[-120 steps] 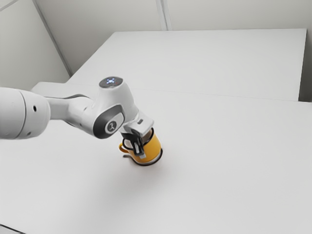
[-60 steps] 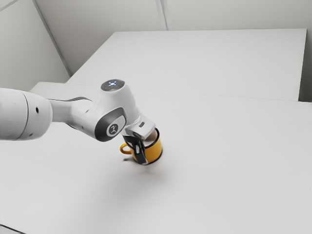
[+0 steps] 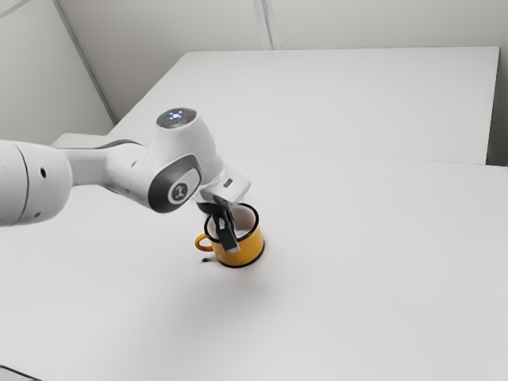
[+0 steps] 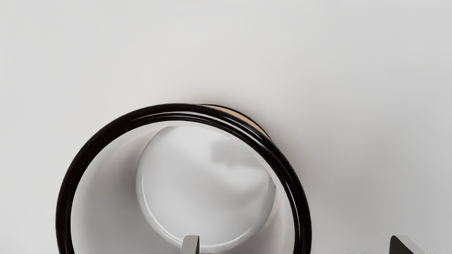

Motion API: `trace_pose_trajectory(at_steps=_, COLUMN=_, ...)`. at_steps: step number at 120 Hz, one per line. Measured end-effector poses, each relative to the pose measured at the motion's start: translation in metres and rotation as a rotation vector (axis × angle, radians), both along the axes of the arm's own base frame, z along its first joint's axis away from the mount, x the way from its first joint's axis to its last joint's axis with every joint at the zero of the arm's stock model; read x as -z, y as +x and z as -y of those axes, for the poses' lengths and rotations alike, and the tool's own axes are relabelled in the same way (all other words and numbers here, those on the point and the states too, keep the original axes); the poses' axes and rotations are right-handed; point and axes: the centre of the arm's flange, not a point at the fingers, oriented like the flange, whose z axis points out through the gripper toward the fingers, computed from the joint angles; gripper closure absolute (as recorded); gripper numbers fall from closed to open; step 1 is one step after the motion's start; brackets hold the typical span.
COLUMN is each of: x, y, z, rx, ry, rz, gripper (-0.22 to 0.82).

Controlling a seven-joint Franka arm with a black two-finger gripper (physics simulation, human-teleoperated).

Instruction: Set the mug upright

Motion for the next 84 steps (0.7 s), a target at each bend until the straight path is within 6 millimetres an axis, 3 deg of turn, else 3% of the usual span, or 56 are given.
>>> trace_pose_trajectory(at_steps=24, x=-0.043, y=0.010, z=0.001, rx=-0.202, ry=-0.015, rz=-0.019, gripper=0.01)
trace_pose_trajectory(at_steps=37, x=-0.088, y=0.029, z=0.000, rx=-0.312, ry=-0.035, rz=0.000, gripper=0.00)
trace_pose_trajectory(at_steps=63, x=-0.158, y=0.046, z=-0.012, rx=-0.493, ry=-0.052, rz=0.001, gripper=0.00)
trace_pose_trajectory(at_steps=84, x=-0.202, y=0.059, z=-0.023, rx=-0.607, ry=-0.079, rz=-0.026, gripper=0.00)
